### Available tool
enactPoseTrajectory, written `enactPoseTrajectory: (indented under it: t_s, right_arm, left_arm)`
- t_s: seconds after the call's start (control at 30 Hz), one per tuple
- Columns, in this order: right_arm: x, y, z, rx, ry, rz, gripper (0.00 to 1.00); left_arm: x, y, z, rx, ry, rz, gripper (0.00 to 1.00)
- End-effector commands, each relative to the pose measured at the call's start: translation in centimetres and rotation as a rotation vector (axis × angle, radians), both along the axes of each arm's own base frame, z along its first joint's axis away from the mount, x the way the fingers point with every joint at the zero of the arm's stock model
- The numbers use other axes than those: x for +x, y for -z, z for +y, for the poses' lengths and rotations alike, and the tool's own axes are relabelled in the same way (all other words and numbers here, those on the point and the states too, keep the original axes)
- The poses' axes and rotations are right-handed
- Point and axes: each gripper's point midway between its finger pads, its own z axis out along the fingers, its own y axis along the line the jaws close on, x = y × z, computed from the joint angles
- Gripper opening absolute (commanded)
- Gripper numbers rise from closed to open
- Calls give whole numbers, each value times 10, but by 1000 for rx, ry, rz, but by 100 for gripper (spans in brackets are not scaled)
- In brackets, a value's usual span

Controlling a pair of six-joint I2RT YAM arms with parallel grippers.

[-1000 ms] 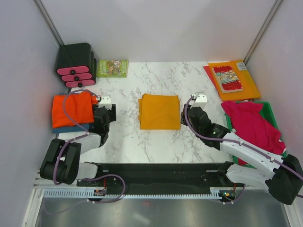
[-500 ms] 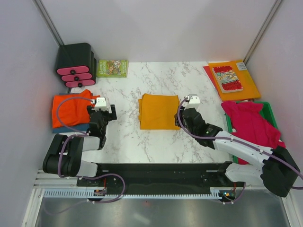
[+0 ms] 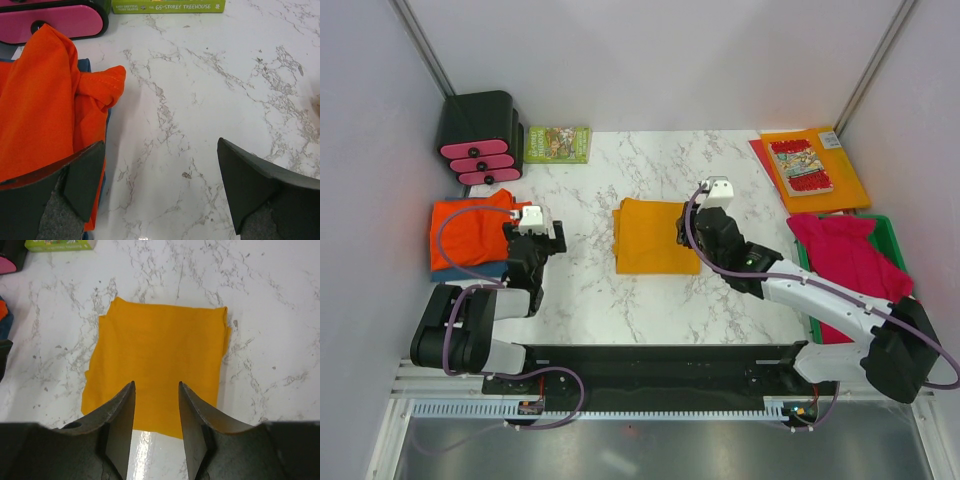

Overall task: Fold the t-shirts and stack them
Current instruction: Put the neatly folded tshirt into the corner of the board with the left arm

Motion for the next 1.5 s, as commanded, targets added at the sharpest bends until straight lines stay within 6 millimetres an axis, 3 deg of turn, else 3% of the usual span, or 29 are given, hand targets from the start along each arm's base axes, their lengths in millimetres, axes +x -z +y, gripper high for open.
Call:
enactPoseTrajectory:
  t_s: [0.0,0.37,0.47,0.5,0.57,0.63,0.67,0.7,0.73,0.77,0.83,0.87,0.9,0.93,0.97,1.0,1.07,1.1,1.13,1.23,1.3,1.43,1.47]
  right_arm:
    - [3,-36,-10,22,58,-80,47]
    - [-11,-25,2,-106,133,-9,47]
    - [-9,-13,18,-86,143,19,47]
    - [-6,1,24,-110,145,39,47]
    - [-3,1,41,-112,126,42,46]
    - [3,22,56,-172,112,67,46]
    - [10,16,65,-166,110,60,46]
    - [15,31,73,-207,109,79,46]
    - [18,34,75,-230,113,89,46]
    - [25,24,85,-214,115,73,46]
    - [33,33,92,-233,127,77,46]
    - [38,25,98,-216,129,64,46]
    - [41,33,102,-241,123,70,46]
    - [45,28,107,-232,121,60,46]
    - [47,29,109,-240,119,60,46]
    - [48,31,110,-250,116,62,46]
    - [51,27,113,-238,116,57,46]
    - [50,25,114,-233,112,56,46]
    - [51,23,113,-229,119,53,47]
    - [49,18,106,-226,135,43,47]
    - [48,13,102,-221,143,34,47]
    - [45,20,92,-240,160,39,47]
    - [44,21,90,-234,164,43,47]
  left_arm:
    - [6,-16,-1,-34,2,-70,100]
    - [6,-16,-1,-32,2,-70,100]
    - [11,-12,-22,-19,145,-26,100]
    - [11,-14,-19,-27,139,-40,100]
    - [10,-13,-19,-29,140,-38,100]
    - [10,-11,-22,-21,173,-15,100]
    - [21,-37,-39,-12,272,-26,100]
    - [13,-12,-42,-41,279,145,100]
    - [15,-18,-41,-81,254,170,100]
    - [25,-41,-39,-143,205,148,100]
    - [14,-19,-55,-249,218,317,100]
    - [26,-39,-63,-237,238,326,100]
    - [24,-17,-68,-227,240,438,100]
    - [24,-20,-74,-218,251,515,100]
    - [22,-10,-75,-184,270,589,100]
    - [20,13,-82,-154,275,696,100]
    - [17,17,-76,-85,225,851,100]
    - [11,39,-79,-67,242,954,100]
    - [0,36,-82,-63,270,1056,100]
    - [-25,49,-87,-84,298,1260,100]
    - [-30,46,-89,-80,338,1246,100]
    - [-39,-2,-106,-105,496,1003,100]
    - [-32,-12,-113,-108,547,918,100]
